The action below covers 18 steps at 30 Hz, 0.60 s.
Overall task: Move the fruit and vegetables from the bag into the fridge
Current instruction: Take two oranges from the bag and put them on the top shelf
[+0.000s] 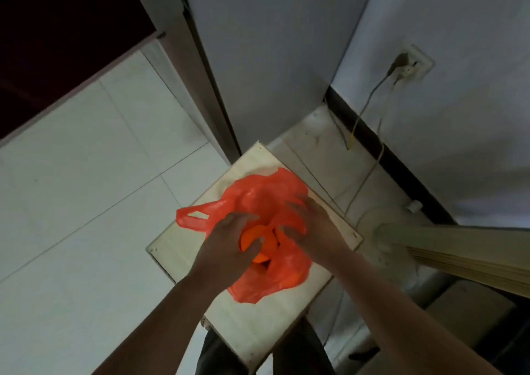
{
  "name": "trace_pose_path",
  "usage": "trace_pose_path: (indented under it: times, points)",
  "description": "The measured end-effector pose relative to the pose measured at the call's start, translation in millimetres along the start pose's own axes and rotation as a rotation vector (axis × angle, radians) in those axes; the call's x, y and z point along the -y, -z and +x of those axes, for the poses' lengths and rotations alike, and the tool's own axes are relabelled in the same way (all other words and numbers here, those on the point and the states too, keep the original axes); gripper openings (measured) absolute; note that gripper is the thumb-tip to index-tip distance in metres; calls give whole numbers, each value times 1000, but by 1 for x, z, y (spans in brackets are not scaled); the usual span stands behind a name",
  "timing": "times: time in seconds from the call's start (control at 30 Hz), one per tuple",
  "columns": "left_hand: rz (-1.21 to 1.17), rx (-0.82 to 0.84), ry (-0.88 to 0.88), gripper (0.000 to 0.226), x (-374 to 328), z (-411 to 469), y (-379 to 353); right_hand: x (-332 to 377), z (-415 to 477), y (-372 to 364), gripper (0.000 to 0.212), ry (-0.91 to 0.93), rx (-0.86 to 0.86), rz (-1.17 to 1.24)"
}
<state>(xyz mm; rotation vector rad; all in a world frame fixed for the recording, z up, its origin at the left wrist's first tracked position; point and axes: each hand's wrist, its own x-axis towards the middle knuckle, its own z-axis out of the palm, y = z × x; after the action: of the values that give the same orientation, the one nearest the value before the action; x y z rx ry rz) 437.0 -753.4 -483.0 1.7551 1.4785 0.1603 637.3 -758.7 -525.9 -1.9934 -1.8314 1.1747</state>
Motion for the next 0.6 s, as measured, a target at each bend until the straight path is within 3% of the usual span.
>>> trace_pose_path:
  times: [0.1, 0.47, 0.6]
  points:
    - [5, 17, -5, 50, 10, 2, -17, -27, -7, -15, 79, -27, 60, 48]
    - [61, 133, 11, 65, 32, 11, -41, -56, -23, -21, 69, 17, 35, 104]
    - [215, 213, 55, 76, 32, 20, -52, -62, -26, -22, 68, 7, 27, 75]
